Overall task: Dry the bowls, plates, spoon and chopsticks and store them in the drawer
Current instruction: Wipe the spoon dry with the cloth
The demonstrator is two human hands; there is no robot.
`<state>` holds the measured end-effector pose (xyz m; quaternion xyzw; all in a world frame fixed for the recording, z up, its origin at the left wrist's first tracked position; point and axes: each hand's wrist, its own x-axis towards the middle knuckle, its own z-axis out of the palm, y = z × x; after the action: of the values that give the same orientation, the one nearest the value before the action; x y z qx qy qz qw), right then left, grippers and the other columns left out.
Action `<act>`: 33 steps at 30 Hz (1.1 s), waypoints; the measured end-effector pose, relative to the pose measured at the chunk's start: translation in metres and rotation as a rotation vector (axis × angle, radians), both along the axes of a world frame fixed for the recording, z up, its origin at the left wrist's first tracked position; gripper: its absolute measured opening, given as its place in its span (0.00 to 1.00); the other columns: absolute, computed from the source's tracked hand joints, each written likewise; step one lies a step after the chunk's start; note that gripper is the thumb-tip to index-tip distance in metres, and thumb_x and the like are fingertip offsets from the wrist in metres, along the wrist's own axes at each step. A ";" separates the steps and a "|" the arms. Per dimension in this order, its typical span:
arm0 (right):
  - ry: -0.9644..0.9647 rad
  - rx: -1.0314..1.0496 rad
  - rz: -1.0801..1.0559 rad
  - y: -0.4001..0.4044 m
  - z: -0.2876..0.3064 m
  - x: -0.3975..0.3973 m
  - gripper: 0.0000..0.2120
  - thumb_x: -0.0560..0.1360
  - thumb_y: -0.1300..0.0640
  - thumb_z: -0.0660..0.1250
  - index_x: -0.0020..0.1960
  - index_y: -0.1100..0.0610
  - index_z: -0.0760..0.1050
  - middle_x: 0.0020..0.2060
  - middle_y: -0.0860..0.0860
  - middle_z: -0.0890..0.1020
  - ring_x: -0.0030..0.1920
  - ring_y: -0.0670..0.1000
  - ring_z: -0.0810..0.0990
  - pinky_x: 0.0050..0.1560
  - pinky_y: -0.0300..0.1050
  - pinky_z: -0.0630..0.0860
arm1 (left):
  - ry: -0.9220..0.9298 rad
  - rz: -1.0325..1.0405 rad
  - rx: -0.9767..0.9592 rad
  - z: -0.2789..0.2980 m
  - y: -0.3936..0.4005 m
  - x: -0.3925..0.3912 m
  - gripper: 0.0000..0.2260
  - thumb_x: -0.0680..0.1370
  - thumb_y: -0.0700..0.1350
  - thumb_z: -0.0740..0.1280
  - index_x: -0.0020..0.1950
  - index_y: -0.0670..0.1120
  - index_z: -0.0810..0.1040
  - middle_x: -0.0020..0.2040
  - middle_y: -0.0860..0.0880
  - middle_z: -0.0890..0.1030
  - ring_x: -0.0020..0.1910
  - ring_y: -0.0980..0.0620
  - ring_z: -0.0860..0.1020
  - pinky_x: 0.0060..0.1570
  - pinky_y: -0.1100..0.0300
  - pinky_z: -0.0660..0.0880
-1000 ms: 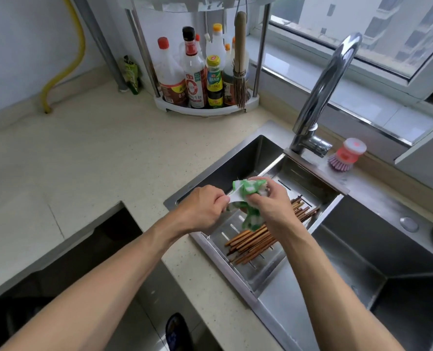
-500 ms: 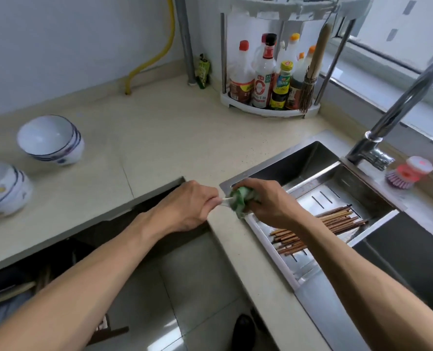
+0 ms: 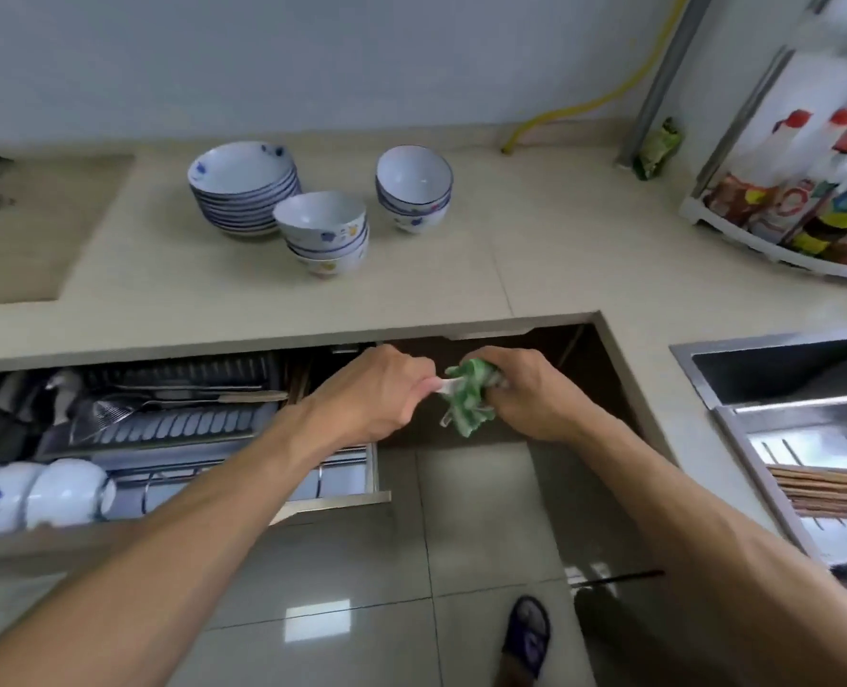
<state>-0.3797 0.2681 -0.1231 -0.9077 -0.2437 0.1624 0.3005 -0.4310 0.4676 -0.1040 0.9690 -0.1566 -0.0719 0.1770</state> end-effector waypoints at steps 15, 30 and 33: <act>1.004 0.793 -0.651 0.398 -0.048 -0.084 0.03 0.77 0.65 0.69 0.51 0.62 0.77 0.47 0.60 0.84 0.47 0.61 0.84 0.56 0.63 0.80 | 0.087 0.833 -0.329 -0.040 0.295 -0.108 0.19 0.84 0.44 0.59 0.35 0.43 0.75 0.35 0.48 0.79 0.36 0.50 0.78 0.35 0.59 0.69; 0.217 -0.011 -0.042 0.582 -0.118 -0.099 0.12 0.78 0.68 0.59 0.56 0.56 0.74 0.46 0.51 0.81 0.42 0.52 0.80 0.42 0.45 0.79 | 0.298 1.248 -0.228 -0.132 0.522 -0.162 0.16 0.84 0.44 0.56 0.43 0.40 0.78 0.46 0.40 0.82 0.41 0.43 0.78 0.43 0.55 0.75; 0.351 0.061 -0.186 0.606 -0.136 -0.107 0.08 0.79 0.67 0.60 0.51 0.55 0.73 0.36 0.47 0.77 0.33 0.45 0.75 0.23 0.29 0.67 | 0.331 1.352 -0.323 -0.175 0.559 -0.152 0.17 0.85 0.44 0.55 0.45 0.39 0.79 0.47 0.39 0.82 0.42 0.42 0.79 0.39 0.54 0.75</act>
<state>-0.4866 0.8744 -0.2587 -0.8746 -0.1076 0.2820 0.3795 -0.5833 1.0263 -0.2789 0.7920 0.4984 -0.0685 0.3457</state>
